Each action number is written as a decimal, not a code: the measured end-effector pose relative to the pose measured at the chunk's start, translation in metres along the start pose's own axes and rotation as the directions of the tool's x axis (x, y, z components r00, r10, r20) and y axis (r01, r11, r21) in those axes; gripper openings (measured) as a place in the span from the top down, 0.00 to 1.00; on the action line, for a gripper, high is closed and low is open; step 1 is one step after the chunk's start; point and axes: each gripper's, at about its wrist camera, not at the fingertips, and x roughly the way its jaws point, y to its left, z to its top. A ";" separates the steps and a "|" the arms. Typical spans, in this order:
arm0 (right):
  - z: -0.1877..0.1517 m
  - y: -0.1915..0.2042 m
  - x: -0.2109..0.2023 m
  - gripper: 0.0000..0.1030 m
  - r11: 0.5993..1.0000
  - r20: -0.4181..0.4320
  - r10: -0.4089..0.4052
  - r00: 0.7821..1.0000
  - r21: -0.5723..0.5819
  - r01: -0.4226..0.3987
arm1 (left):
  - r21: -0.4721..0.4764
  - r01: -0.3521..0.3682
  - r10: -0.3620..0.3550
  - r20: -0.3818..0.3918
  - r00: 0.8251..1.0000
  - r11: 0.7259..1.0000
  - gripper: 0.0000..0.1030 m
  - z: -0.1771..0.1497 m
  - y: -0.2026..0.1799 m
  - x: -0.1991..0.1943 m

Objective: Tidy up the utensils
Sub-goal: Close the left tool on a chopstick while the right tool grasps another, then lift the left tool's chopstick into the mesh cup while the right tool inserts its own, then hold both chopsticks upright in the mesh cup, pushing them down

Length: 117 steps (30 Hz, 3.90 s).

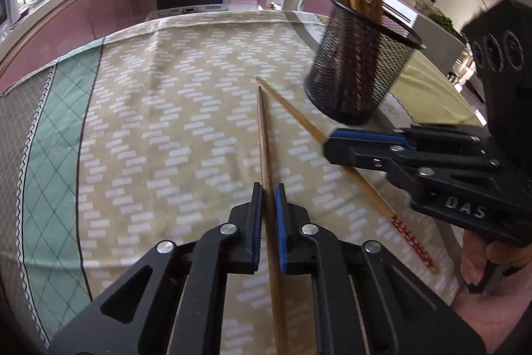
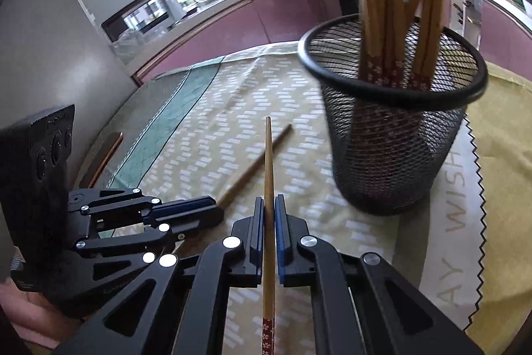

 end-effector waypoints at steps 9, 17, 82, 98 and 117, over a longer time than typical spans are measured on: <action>-0.001 0.012 0.015 0.94 0.996 -0.044 -0.072 0.996 -0.056 0.069 | 0.067 -0.032 0.031 0.008 0.999 0.997 0.78 0.013 -0.009 0.013; 0.000 0.008 0.004 0.95 0.998 -0.006 -0.037 0.999 -0.042 0.037 | 0.063 -0.057 0.056 0.013 0.998 0.996 0.93 0.023 -0.014 0.019; 0.020 -0.011 -0.142 0.94 0.998 0.380 0.022 0.925 -0.061 0.001 | 0.104 0.160 -0.186 0.345 0.920 0.982 0.93 0.064 -0.034 -0.113; 0.022 -0.014 -0.147 0.94 0.998 0.400 0.013 0.916 -0.058 0.011 | 0.117 0.157 -0.189 0.369 0.910 0.981 0.93 0.068 -0.037 -0.126; 0.027 -0.017 -0.157 0.94 0.998 0.420 0.019 0.907 -0.065 0.009 | 0.138 0.149 -0.192 0.385 0.903 0.979 0.93 0.076 -0.046 -0.135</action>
